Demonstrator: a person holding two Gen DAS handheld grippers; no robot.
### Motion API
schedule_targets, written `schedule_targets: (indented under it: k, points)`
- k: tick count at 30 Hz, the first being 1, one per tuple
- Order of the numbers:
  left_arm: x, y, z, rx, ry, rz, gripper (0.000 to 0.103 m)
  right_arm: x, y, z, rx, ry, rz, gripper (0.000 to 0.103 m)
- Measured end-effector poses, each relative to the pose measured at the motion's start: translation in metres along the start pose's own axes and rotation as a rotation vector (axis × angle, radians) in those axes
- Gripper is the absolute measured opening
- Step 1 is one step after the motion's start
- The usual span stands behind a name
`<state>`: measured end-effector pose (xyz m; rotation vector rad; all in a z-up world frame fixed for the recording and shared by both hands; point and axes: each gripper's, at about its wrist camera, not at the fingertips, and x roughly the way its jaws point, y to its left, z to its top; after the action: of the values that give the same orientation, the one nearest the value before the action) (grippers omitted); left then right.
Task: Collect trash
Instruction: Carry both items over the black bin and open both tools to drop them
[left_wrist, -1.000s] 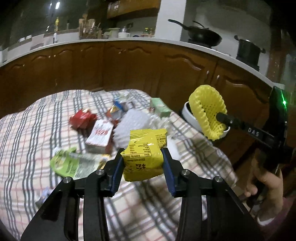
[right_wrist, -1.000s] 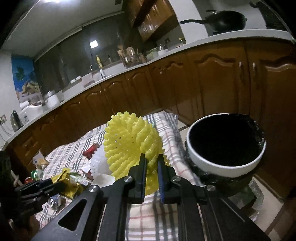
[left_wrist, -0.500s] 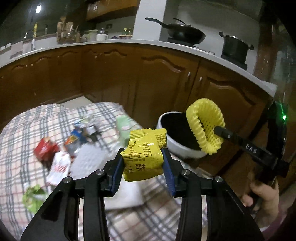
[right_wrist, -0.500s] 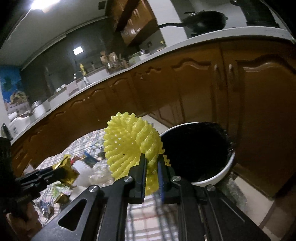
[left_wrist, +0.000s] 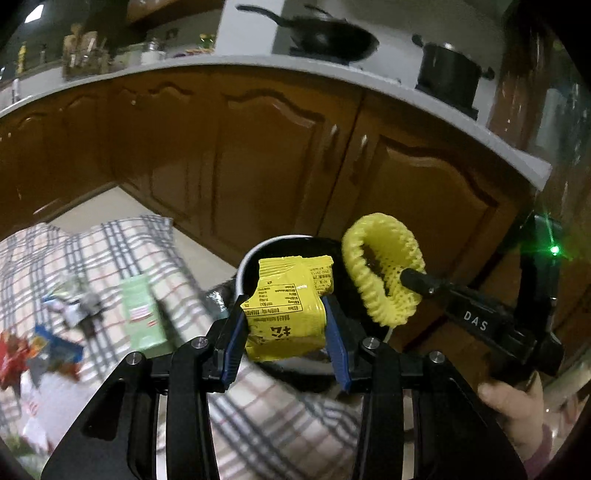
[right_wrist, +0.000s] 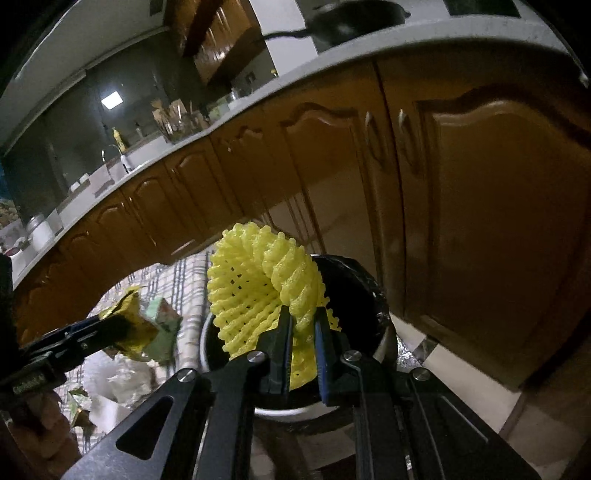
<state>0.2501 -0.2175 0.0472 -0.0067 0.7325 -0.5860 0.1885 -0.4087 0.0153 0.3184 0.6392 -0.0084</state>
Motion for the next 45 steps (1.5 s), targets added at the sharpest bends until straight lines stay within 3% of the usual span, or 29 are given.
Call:
schedule_targets:
  k: [10,16,18,20,22,28,38,45]
  points:
    - [0.063,-0.001,0.006,-0.018,0.115,0.015,0.039,0.029,-0.012,0.001,0.006,0.075,0.003,0.011]
    - [0.081,-0.004,0.003,-0.016,0.157,0.017,0.047,0.040,-0.017,0.000,0.007,0.108,-0.004,0.016]
    - [0.083,-0.005,0.002,-0.021,0.163,0.018,0.055,0.042,-0.020,0.000,0.017,0.117,0.004,0.021]
    - [0.082,-0.005,0.003,-0.022,0.157,0.019,0.062,0.041,-0.022,0.000,0.023,0.114,0.012,0.040]
    - [0.081,-0.005,0.003,-0.023,0.153,0.020,0.067,0.040,-0.023,-0.001,0.030,0.108,0.021,0.050]
    - [0.062,0.000,0.000,-0.037,0.119,0.023,0.069,0.031,-0.025,-0.003,0.048,0.076,0.044,0.052]
    - [-0.004,0.021,-0.029,-0.072,0.006,0.087,0.074,-0.002,0.005,-0.021,0.054,-0.015,0.131,0.087]
    - [-0.048,0.045,-0.051,-0.088,-0.052,0.159,0.076,-0.013,0.034,-0.038,0.041,-0.026,0.181,0.091]
